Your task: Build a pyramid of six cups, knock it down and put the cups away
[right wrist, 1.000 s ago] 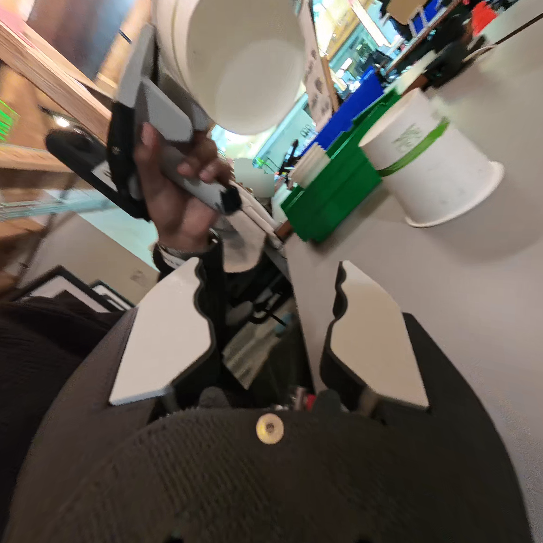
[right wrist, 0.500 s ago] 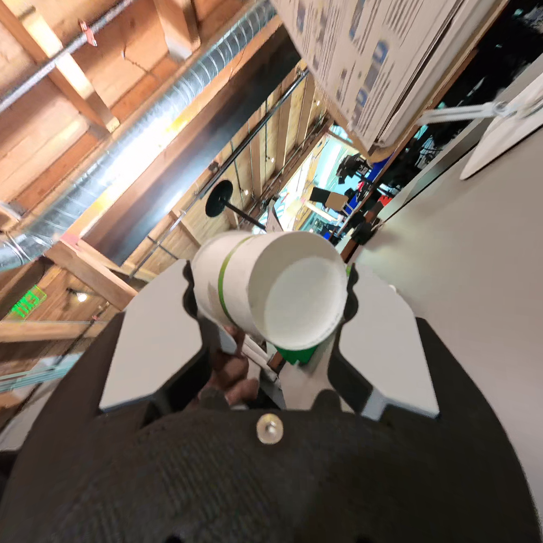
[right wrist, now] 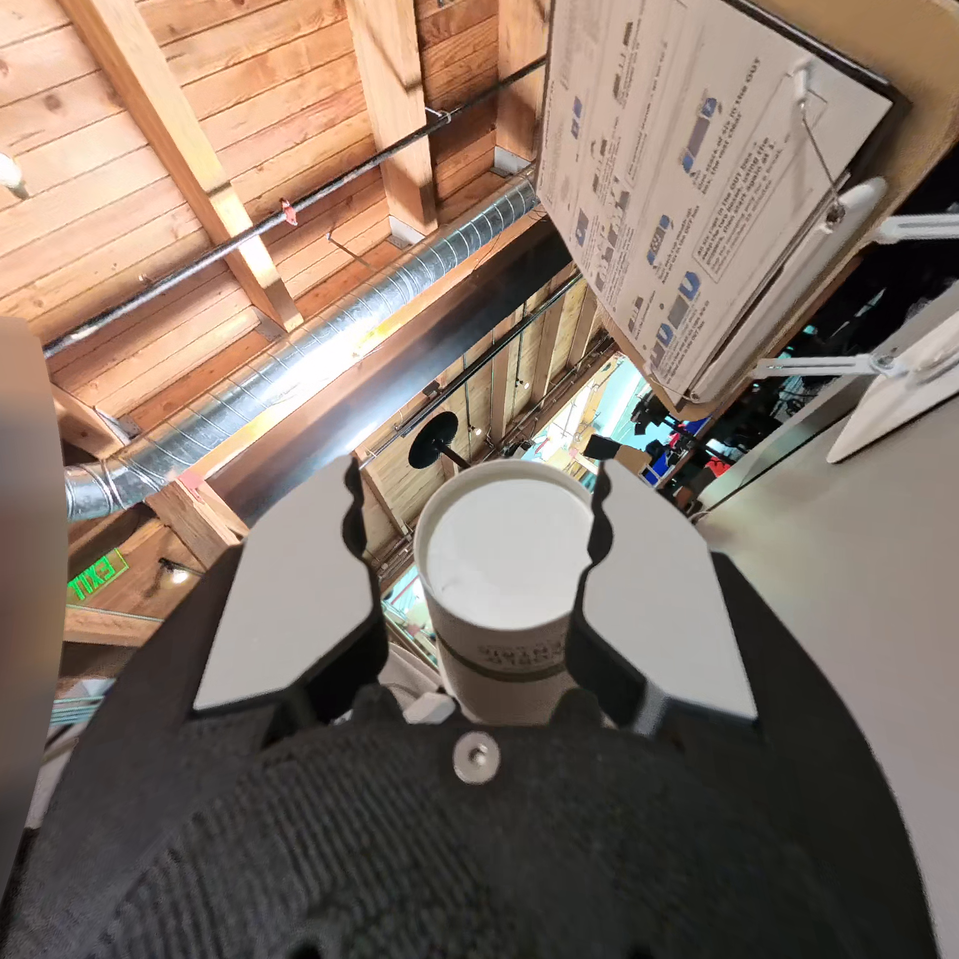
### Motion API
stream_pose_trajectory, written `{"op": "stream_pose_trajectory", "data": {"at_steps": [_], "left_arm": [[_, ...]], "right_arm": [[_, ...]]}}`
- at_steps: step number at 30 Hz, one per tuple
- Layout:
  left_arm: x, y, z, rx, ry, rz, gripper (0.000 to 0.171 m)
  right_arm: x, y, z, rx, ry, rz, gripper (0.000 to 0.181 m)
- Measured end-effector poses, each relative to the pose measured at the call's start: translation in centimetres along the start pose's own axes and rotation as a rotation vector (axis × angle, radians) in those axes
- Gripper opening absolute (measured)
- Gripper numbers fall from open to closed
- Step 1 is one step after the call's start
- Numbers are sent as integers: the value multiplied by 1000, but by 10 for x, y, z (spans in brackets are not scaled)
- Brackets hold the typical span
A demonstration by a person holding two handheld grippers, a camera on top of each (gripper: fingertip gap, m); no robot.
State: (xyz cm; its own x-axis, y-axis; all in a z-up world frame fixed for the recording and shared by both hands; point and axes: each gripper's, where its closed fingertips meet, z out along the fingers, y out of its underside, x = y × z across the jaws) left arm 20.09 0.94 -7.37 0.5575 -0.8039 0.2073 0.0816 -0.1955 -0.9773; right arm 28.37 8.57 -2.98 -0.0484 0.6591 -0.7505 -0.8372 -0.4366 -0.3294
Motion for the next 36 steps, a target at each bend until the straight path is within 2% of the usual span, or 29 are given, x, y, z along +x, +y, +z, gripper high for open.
{"op": "stream_pose_trajectory", "data": {"at_steps": [6,10,13,17,19,22,26,29,32,33,36], "left_arm": [[8,17,5,-63,110,-129,4],[11,17,6,-61,126,-142,5],[16,16,5,-53,168,-126,3],[22,4,3,4,194,-86,1],[17,-9,-2,75,183,-104,1],[4,-29,-11,185,205,-253,0],[-15,-39,-19,289,219,-438,1],[-8,-34,-15,269,264,-474,0],[12,-23,-10,208,318,-414,1],[14,-20,-7,190,300,-395,1],[13,-10,-3,132,262,-342,3]], "right_arm": [[4,2,1,-10,27,-20,88],[-2,18,4,-89,-12,4,74],[-5,30,7,-119,-10,-26,78],[-3,32,6,-141,-10,2,74],[-1,31,5,-139,1,6,76],[1,36,6,-155,19,5,81],[6,64,9,-275,40,33,92],[3,84,10,-345,32,59,93],[0,93,9,-392,23,23,85],[-1,93,9,-406,18,8,79],[1,88,8,-443,25,-72,77]]}}
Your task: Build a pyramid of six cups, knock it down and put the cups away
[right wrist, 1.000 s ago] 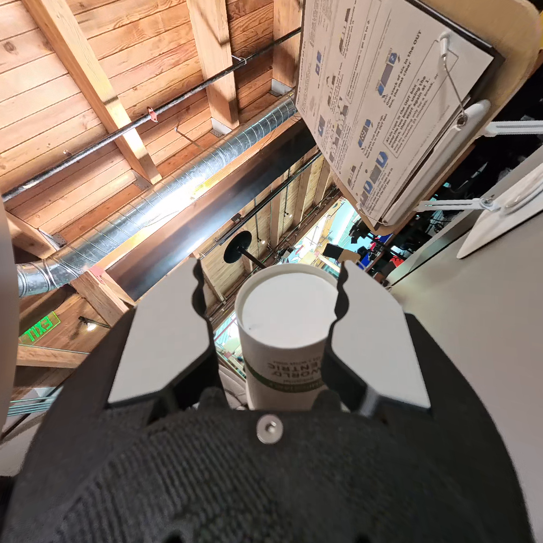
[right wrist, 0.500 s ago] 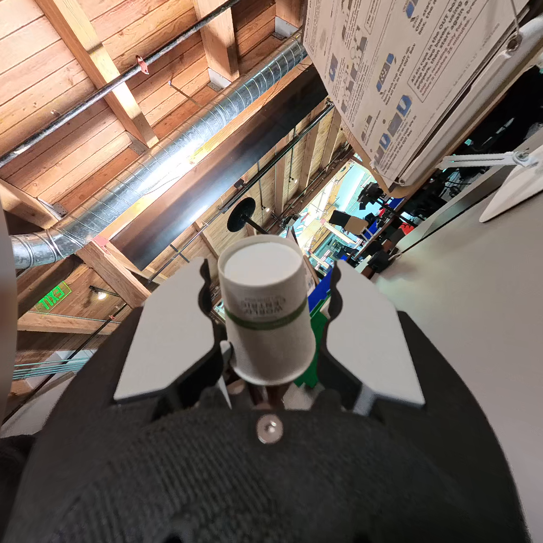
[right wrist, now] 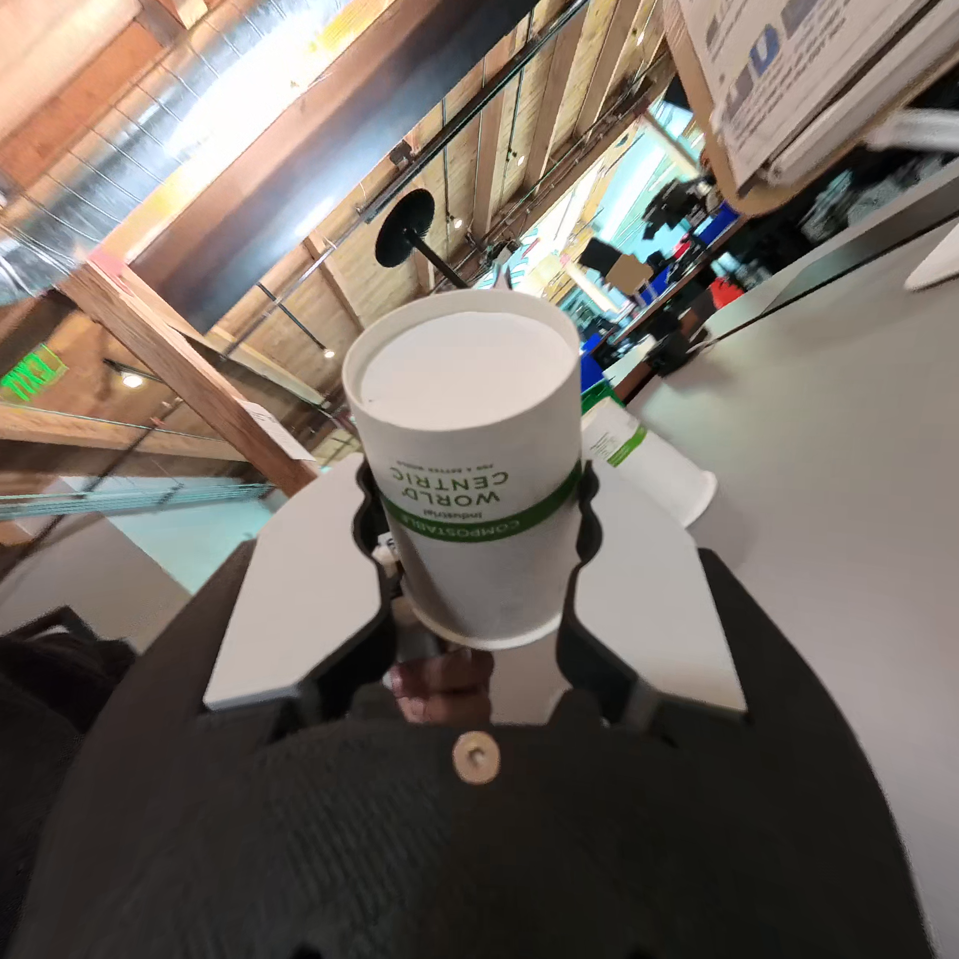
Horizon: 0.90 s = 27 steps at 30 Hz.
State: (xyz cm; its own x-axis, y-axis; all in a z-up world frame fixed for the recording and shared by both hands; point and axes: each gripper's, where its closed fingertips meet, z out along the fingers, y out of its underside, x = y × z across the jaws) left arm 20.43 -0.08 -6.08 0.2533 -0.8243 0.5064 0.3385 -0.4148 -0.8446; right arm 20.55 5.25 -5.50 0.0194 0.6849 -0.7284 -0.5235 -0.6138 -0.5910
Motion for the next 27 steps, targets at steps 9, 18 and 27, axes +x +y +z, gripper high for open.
{"op": "stream_pose_trajectory", "data": {"at_steps": [9,18,27], "left_arm": [[-71,8,-63,-133,-531,137,26],[-145,-60,-160,-6,-1004,364,34],[-180,-63,-207,-94,-1159,350,28]], "right_arm": [[59,-17,32,-202,340,-639,78],[124,46,89,-547,476,-740,78],[135,48,98,-572,449,-730,78]]}}
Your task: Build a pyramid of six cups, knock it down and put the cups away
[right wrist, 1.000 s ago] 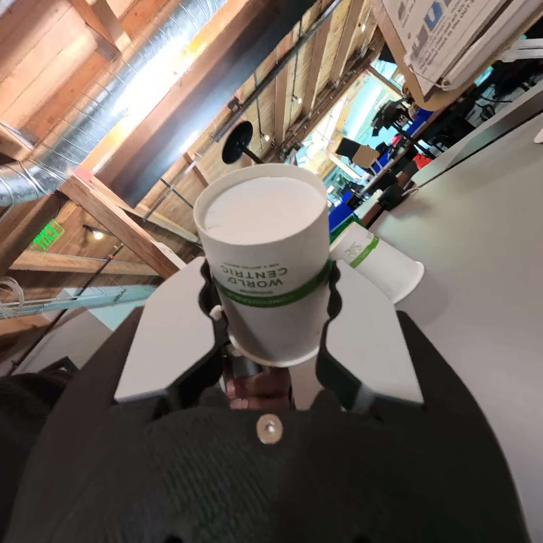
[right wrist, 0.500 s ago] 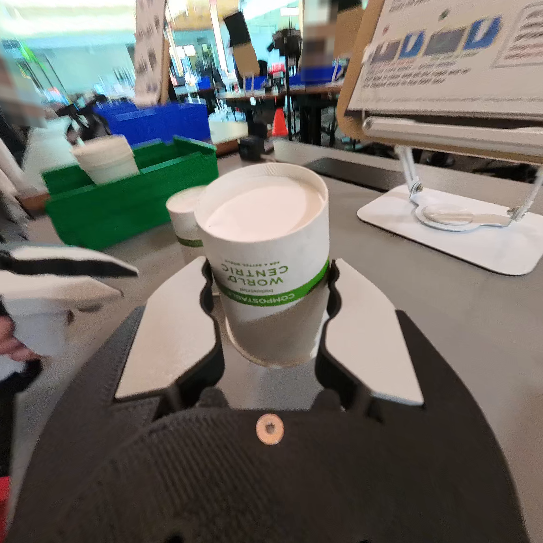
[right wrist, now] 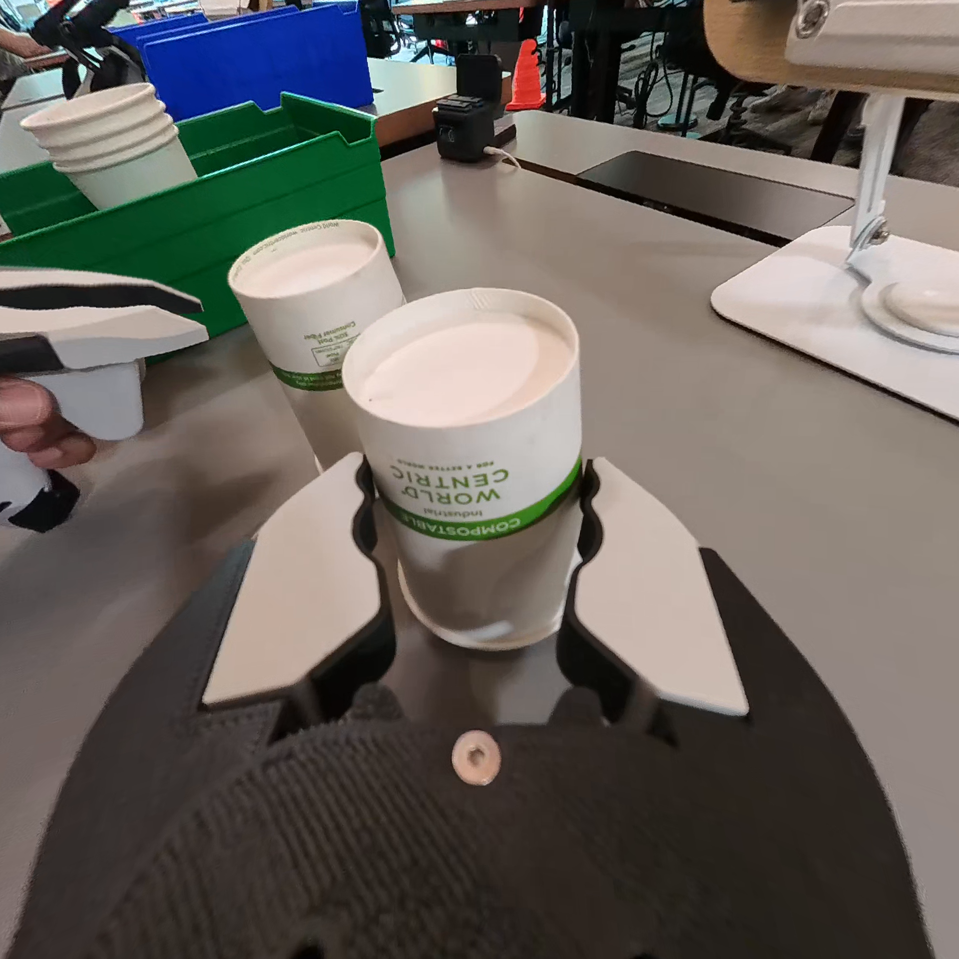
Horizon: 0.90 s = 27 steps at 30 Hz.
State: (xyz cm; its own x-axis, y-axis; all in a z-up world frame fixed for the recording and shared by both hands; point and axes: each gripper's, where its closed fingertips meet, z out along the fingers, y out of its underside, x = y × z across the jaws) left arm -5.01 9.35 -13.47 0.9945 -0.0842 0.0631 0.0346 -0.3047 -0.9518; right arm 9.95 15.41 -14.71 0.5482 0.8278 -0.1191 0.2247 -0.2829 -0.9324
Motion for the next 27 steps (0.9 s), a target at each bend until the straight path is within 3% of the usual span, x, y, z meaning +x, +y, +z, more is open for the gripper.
{"op": "stream_pose_trajectory", "data": {"at_steps": [7,15,18,23,27], "left_arm": [[-4,5,-4,-16,-29,14,22],[-4,4,-8,-11,-13,4,23],[-3,4,-8,-9,-8,2,24],[-2,0,-8,3,-8,0,24],[-4,-4,-7,20,-14,10,24]], "right_arm": [[-11,3,8,-40,-2,-77,78],[-8,6,9,-58,5,-47,78],[-6,8,8,-76,27,-56,95],[-8,11,-8,-82,9,-44,107],[-10,6,-34,-9,-17,86,106]]}}
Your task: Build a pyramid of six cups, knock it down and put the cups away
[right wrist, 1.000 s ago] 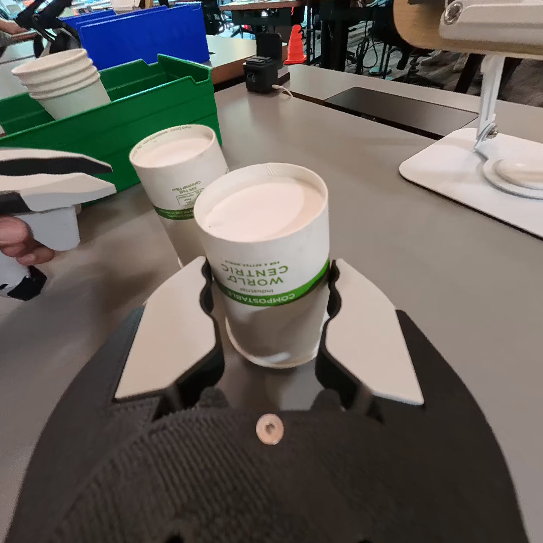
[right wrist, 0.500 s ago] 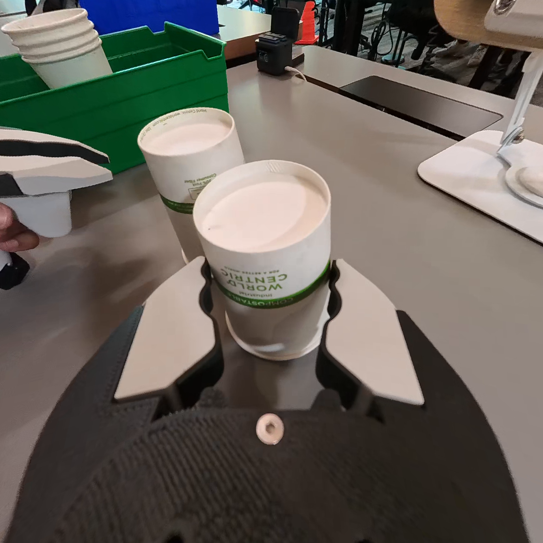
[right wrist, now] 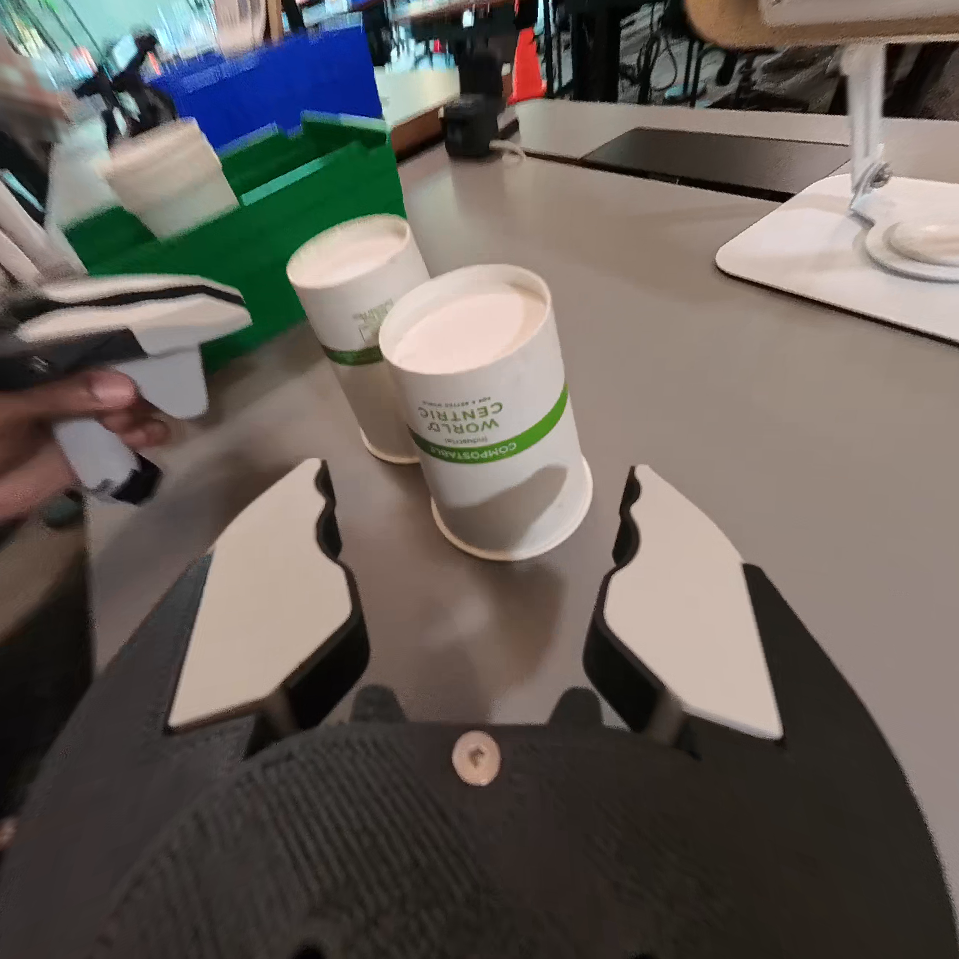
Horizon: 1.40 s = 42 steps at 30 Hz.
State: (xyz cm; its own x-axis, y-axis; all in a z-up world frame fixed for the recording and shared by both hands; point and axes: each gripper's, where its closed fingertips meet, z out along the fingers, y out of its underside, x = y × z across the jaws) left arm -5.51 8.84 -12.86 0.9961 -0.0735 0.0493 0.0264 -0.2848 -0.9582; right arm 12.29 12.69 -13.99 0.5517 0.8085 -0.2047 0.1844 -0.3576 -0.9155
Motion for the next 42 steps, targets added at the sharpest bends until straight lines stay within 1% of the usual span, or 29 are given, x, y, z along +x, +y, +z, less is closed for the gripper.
{"op": "stream_pose_trajectory", "data": {"at_steps": [2,4,7,9,11,15,16,17,18,19,20,22,23,24,26,28,30,34,37,39,42], "left_arm": [[-2,-3,1,14,-8,6,24],[-4,-8,3,33,-15,21,25],[-2,-24,2,108,11,27,31],[-4,-41,-2,182,8,27,33],[-13,-60,-11,260,-30,61,33],[-56,-115,-42,442,-160,177,34],[-67,-129,-51,470,-157,197,30],[-74,-139,-59,481,-116,235,20],[-80,-144,-65,463,-69,285,18],[-90,-143,-69,406,-44,337,18],[-102,-136,-69,302,-30,388,18],[-130,-104,-69,38,-12,497,27],[-149,-92,-71,-37,-64,558,27],[-164,-85,-73,-61,-119,629,32],[-181,-74,-71,-66,-182,704,31],[-187,-57,-63,-145,-153,688,32],[-187,-47,-56,-178,-120,670,31],[-191,-44,-48,-187,-128,671,17],[-190,-44,-44,-190,-119,652,18],[-193,-41,-43,-217,-129,649,21],[-198,-41,-41,-218,-160,653,19]], "right_arm": [[-3,-10,-10,60,-31,97,102],[-7,-13,-18,85,-56,166,97],[-10,-3,-26,71,-34,159,94],[-10,4,-28,54,-7,111,93],[-9,9,-28,31,6,63,92],[-7,17,-28,8,3,36,91],[-6,19,-28,4,-4,42,91],[-5,19,-28,2,-10,50,90],[-5,20,-27,2,-17,58,90],[-5,20,-27,2,-25,65,89],[-4,21,-26,-1,-32,70,88],[-4,24,-25,-12,-44,81,87],[-4,25,-24,-16,-51,91,86],[-5,25,-25,-15,-59,103,85],[-4,25,-26,-4,-66,130,83],[-4,25,-29,3,-68,148,83],[-2,26,-32,4,-60,152,83],[0,27,-36,10,-52,164,82],[0,28,-38,14,-54,178,82],[0,28,-39,15,-55,181,82],[0,29,-39,11,-56,180,81]]}}
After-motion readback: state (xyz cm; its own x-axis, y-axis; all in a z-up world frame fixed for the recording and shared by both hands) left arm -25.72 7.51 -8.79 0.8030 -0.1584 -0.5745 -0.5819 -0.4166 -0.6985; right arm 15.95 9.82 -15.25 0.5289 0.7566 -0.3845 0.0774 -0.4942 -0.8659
